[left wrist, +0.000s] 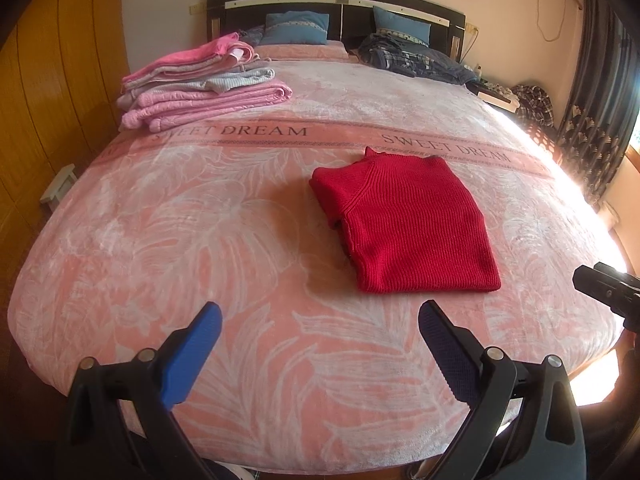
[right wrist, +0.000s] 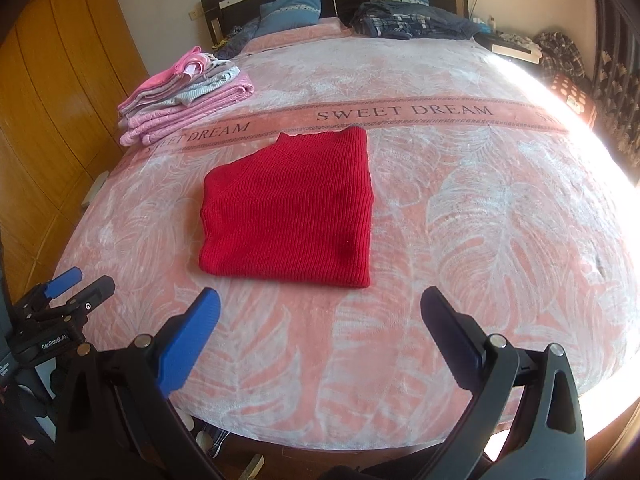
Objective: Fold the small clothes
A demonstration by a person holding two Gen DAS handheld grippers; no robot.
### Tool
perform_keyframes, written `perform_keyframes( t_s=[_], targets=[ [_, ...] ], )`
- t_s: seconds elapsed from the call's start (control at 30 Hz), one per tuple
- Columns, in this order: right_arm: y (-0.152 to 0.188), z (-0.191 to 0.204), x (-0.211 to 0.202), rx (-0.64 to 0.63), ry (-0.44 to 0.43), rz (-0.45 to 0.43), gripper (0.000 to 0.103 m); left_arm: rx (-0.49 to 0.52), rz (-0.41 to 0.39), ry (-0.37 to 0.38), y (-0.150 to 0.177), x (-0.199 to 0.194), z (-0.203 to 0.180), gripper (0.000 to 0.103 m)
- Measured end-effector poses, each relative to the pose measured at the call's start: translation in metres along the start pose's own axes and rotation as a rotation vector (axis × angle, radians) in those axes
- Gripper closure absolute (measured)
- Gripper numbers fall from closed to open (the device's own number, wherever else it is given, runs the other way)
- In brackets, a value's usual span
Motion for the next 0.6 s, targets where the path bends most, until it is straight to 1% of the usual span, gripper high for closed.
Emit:
perform_keyframes(
  t_s=[0.17, 0.37, 0.6],
  targets=[
    [0.009, 0.006, 0.011, -0.015, 0.004, 0.041, 0.003, 0.013, 0.001, -0.017, 0.004, 0.0, -0.001, 0.004],
    [0.016, 0.004, 0.02, -0.006, 0.014, 0.08, 0.003, 0.011, 0.042, -0.054, 0.013, 0.011, 0.001, 0.004],
    [0.019, -0.001, 0.025, 0.004, 0.018, 0.104, 0.003, 0.022, 0.095, -0.058, 0.023, 0.024, -0.001, 0.004]
  ],
)
Point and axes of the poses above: each gripper's, at about its wrist camera, not at the fingertips, and x roughly the way its jaws point, z to its left, y to its underside, the point moved 5 cm from there along x, roughly the way its jaws point, and after that the axes turned 7 degrees about -y, right-handed, at the moved point
